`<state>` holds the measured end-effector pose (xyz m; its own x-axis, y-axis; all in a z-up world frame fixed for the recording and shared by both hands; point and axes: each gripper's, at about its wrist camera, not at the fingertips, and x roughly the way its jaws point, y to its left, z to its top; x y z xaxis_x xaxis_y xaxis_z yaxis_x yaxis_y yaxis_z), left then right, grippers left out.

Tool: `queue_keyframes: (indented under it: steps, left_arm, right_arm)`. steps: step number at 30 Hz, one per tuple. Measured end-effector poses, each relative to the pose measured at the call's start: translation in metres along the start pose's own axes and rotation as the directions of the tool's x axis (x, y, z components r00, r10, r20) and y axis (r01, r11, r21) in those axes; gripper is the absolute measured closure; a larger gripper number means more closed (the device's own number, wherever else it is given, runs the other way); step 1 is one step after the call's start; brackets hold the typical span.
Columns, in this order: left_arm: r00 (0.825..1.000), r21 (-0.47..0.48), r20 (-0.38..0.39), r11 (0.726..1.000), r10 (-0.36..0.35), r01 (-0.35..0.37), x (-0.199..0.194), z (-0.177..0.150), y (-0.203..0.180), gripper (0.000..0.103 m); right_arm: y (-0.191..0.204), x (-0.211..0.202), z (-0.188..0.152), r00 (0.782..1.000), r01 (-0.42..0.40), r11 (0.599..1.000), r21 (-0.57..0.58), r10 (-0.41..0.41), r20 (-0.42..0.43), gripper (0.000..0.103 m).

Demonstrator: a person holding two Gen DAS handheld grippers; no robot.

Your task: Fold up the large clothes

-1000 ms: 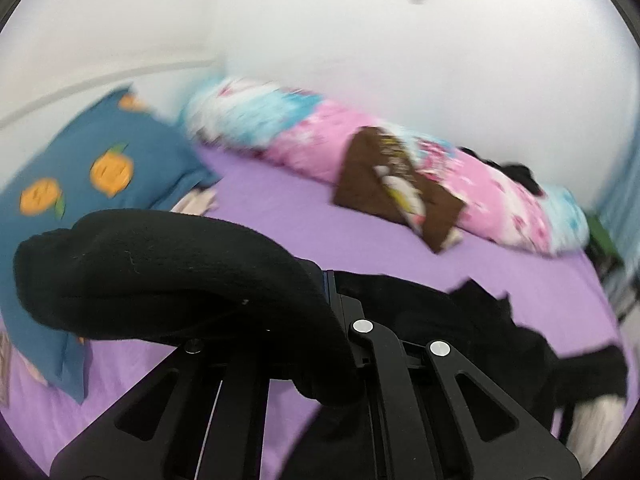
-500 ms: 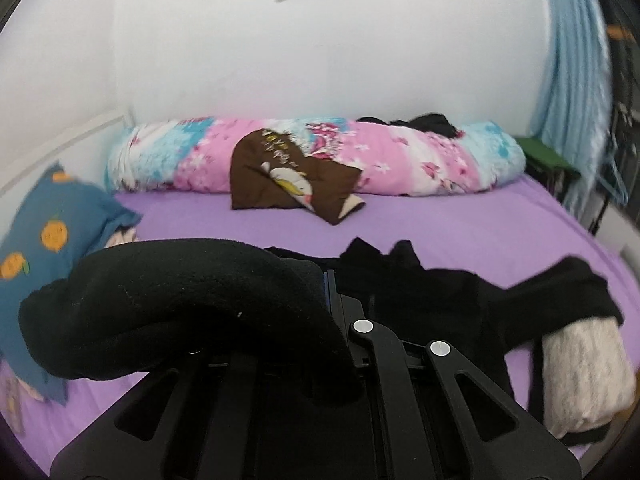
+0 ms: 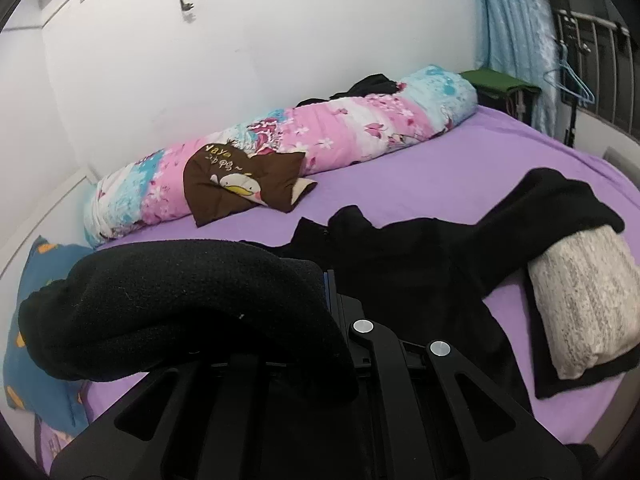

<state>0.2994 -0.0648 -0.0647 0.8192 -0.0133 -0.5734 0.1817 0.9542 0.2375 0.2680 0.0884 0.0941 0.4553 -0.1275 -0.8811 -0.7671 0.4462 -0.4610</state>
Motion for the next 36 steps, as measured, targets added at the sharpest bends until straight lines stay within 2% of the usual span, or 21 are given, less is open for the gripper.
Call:
queue_keyframes:
  steps: [3,7,10,13,16,18,19,20,21,22,26,30,32,36]
  left_arm:
    - [1.000,0.007,-0.004,1.000,-0.008,0.008,0.001,-0.002,-0.008,0.099]
    - [1.000,0.028,-0.002,0.999,-0.016,0.016,0.003,-0.004,-0.013,0.099]
    - [1.000,0.036,-0.007,0.999,-0.016,0.017,0.005,-0.005,-0.010,0.099]
    - [1.000,0.061,-0.003,0.998,-0.008,0.008,0.007,-0.007,-0.007,0.099]
    - [1.000,0.076,-0.004,0.997,-0.006,0.006,0.009,-0.011,-0.004,0.099]
    - [1.000,0.090,-0.004,0.996,-0.008,0.009,0.009,-0.014,-0.005,0.099]
    - [1.000,0.105,-0.005,0.994,-0.007,0.008,0.010,-0.015,-0.006,0.098]
    - [1.000,0.114,-0.003,0.993,-0.006,0.007,0.010,-0.016,-0.006,0.098]
    - [1.000,0.121,-0.003,0.993,-0.005,0.006,0.010,-0.016,-0.007,0.098]
    - [1.000,0.126,-0.004,0.992,-0.007,0.007,0.011,-0.017,-0.006,0.098]
    - [1.000,0.132,-0.008,0.991,0.005,-0.003,0.013,-0.018,-0.004,0.098]
    - [0.999,0.129,-0.017,0.991,0.036,-0.033,0.016,-0.019,0.006,0.098]
    - [0.999,0.113,-0.024,0.993,0.034,-0.031,0.014,-0.019,0.014,0.097]
    - [1.000,0.116,-0.011,0.993,0.026,-0.024,0.004,-0.020,0.023,0.093]
  right_arm:
    - [0.005,0.031,0.026,0.995,-0.013,1.000,-0.005,0.012,-0.101,0.006]
    - [0.014,0.083,0.047,0.970,0.030,0.999,-0.034,-0.037,-0.238,0.006]
    - [0.011,0.112,0.050,0.955,0.045,0.999,-0.024,-0.050,-0.293,0.006]
    - [0.006,0.145,0.045,0.929,0.085,0.996,-0.027,-0.089,-0.360,0.006]
    - [-0.006,0.162,0.044,0.923,0.083,0.996,0.018,-0.070,-0.379,0.008]
    - [-0.016,0.167,0.046,0.926,0.077,0.996,0.055,-0.051,-0.375,0.019]
    - [-0.019,0.168,0.046,0.927,0.076,0.995,0.064,-0.047,-0.371,0.039]
    - [-0.023,0.168,0.046,0.929,0.071,0.994,0.081,-0.036,-0.369,0.063]
    - [-0.025,0.168,0.046,0.930,0.067,0.994,0.086,-0.031,-0.367,0.073]
    - [-0.027,0.165,0.045,0.933,0.040,0.994,0.097,-0.003,-0.361,0.082]
    - [-0.039,0.153,0.041,0.947,-0.061,0.985,0.161,0.108,-0.303,0.087]
    - [-0.075,0.122,0.031,0.982,-0.096,0.955,0.280,0.136,-0.130,0.088]
    - [-0.097,0.110,0.013,0.978,-0.179,0.915,0.361,0.206,-0.038,0.088]
    - [-0.135,0.099,-0.035,0.955,-0.292,0.818,0.495,0.273,0.113,0.088]
